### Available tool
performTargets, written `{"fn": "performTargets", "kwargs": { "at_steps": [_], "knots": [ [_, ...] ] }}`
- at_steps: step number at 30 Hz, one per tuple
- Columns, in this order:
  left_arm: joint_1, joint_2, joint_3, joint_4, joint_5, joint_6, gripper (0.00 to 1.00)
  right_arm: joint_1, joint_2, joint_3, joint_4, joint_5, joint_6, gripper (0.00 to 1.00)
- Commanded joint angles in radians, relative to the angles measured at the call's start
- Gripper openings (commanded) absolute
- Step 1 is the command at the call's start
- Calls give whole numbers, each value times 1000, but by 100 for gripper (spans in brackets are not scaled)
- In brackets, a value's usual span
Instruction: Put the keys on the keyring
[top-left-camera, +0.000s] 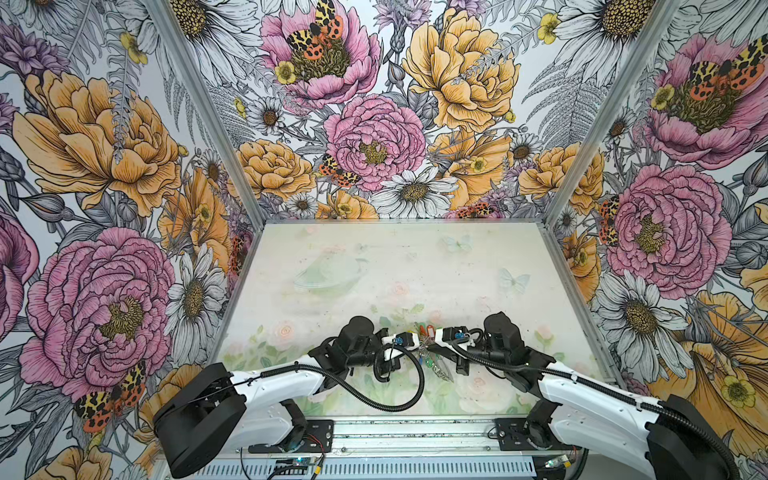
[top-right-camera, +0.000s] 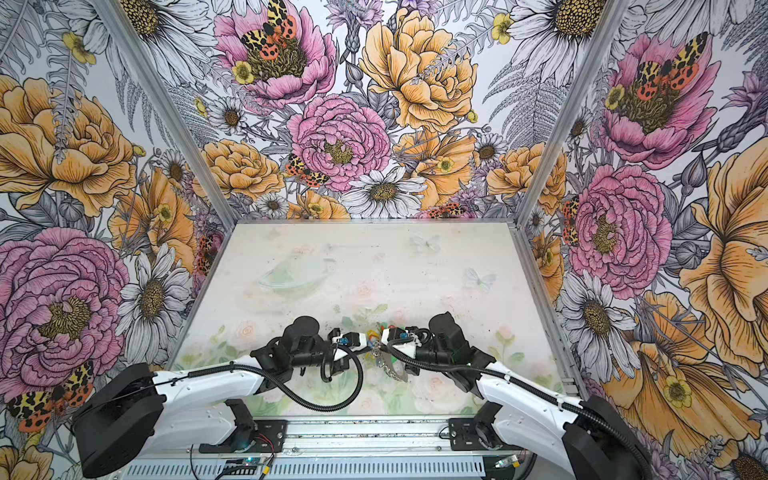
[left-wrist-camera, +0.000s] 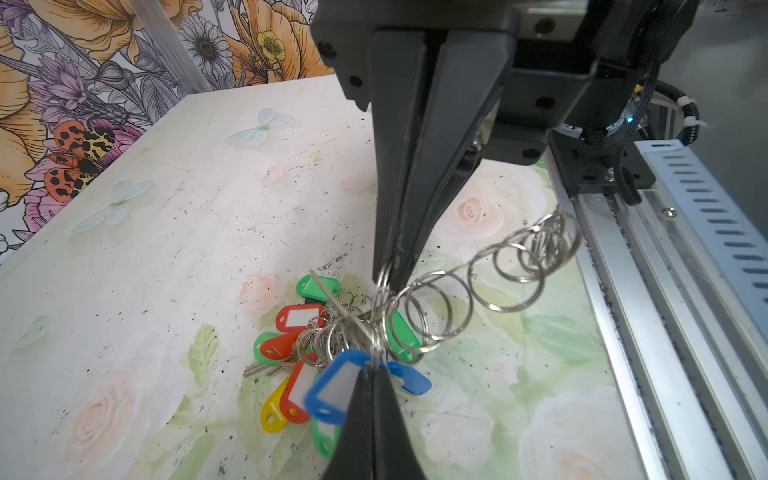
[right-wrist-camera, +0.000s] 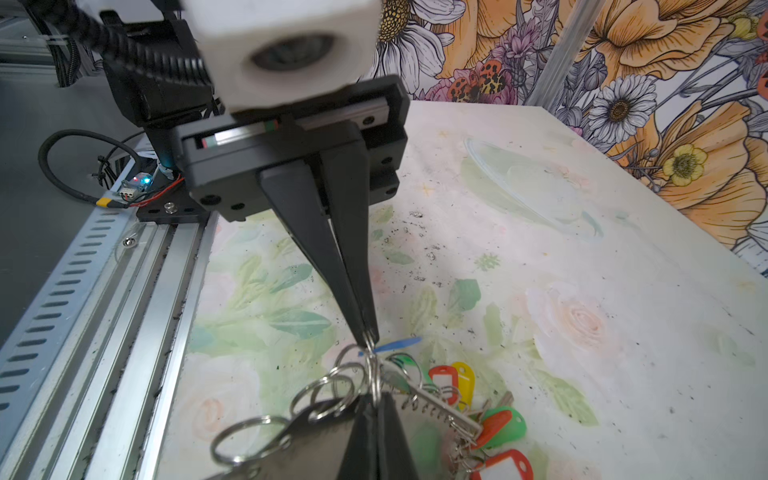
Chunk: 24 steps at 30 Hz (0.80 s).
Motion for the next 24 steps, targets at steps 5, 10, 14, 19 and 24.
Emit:
{"fn": "performTargets", "kwargs": {
  "at_steps": [5,10,14,19,24],
  "knots": [
    [4,-29,-10,-10,-22,-8,15,12,21,13,84,-88,-19,0],
    [19,-119,-58,46,-60,-27,19,34,34,19,46,-96,-57,0],
    [31,-158,-78,56,-26,-33,21,35,27,19,46,-95,-64,0],
    [30,-135,-65,46,68,-38,23,34,32,20,53,-138,-67,0],
    [26,-119,-52,29,128,-42,23,39,49,21,63,-159,-63,0]
  ]
}}
